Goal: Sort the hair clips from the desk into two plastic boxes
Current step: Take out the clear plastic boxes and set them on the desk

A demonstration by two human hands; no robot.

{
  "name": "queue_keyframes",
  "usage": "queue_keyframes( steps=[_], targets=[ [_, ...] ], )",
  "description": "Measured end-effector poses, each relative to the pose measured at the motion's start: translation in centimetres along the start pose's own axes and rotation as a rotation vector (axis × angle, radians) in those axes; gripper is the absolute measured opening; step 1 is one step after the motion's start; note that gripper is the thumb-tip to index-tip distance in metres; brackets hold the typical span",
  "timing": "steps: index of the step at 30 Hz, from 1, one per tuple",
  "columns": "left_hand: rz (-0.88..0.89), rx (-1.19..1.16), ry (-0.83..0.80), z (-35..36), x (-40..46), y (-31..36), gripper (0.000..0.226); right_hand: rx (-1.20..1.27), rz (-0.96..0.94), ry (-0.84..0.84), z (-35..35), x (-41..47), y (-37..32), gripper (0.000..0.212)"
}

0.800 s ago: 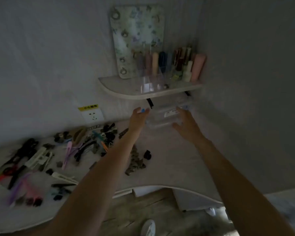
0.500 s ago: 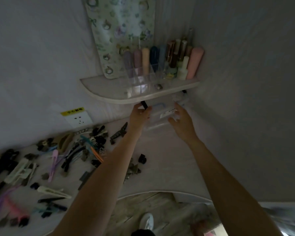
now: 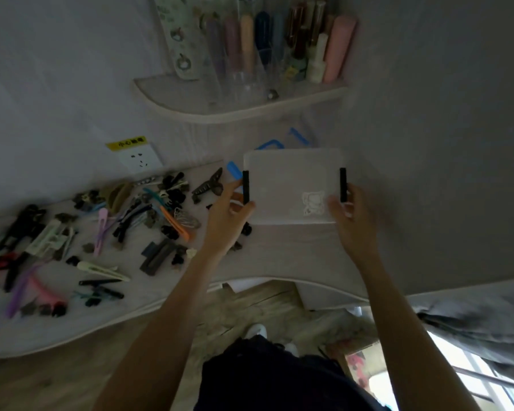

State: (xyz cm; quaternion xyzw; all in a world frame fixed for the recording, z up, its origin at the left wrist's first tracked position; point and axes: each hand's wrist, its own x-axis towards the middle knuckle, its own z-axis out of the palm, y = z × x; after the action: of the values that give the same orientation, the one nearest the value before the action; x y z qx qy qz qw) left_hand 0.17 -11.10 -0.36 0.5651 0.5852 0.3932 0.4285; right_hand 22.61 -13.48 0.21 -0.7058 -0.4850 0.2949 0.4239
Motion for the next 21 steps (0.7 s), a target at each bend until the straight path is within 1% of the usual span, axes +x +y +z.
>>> queue_keyframes(
  steps=[2,5,7,8,11,13,14,15,17,18,19,20,21],
  targets=[
    [-0.027,0.045,-0.062,0.4,-1.1,-0.6,0.036,-0.137,0.028,-0.005,-0.6,-1.3,1.4,0.026],
    [-0.071,0.118,-0.142,1.6,-2.5,-2.5,0.029,-0.315,0.079,-0.052,-0.9,-2.9,4.0,0.030],
    [-0.072,0.189,-0.148,2.4,-3.4,-4.0,0.026,-0.410,0.089,-0.092,-0.7,-3.6,5.5,0.036],
    [-0.075,0.235,-0.142,2.8,-3.8,-4.8,0.028,-0.448,0.120,-0.118,-0.5,-3.8,6.0,0.039],
    [-0.107,0.348,-0.141,2.9,-4.5,-6.7,0.038,-0.441,0.241,-0.191,0.6,-4.3,6.2,0.038],
    [-0.121,0.346,-0.148,2.7,-4.9,-6.8,0.039,-0.461,0.245,-0.220,1.5,-4.5,6.3,0.036],
    [-0.132,0.329,-0.137,2.4,-5.1,-6.7,0.040,-0.480,0.207,-0.223,1.8,-4.6,6.6,0.036],
    [-0.157,0.307,-0.106,2.1,-5.1,-6.4,0.039,-0.510,0.118,-0.209,2.1,-4.8,6.6,0.039],
    [-0.244,0.280,-0.034,1.2,-5.1,-6.4,0.037,-0.572,-0.141,-0.218,2.7,-4.8,6.2,0.044],
    [-0.284,0.282,-0.014,0.7,-5.0,-6.6,0.036,-0.600,-0.279,-0.264,3.0,-4.7,6.0,0.045],
    [-0.315,0.279,-0.008,0.3,-4.8,-6.6,0.035,-0.626,-0.374,-0.363,3.4,-4.6,5.5,0.049],
    [-0.339,0.254,-0.010,0.0,-4.7,-6.8,0.031,-0.661,-0.432,-0.489,3.9,-4.6,5.2,0.060],
    [-0.360,0.205,-0.009,-0.3,-4.5,-7.2,0.024,-0.712,-0.447,-0.625,4.4,-4.5,4.8,0.072]
  ],
)
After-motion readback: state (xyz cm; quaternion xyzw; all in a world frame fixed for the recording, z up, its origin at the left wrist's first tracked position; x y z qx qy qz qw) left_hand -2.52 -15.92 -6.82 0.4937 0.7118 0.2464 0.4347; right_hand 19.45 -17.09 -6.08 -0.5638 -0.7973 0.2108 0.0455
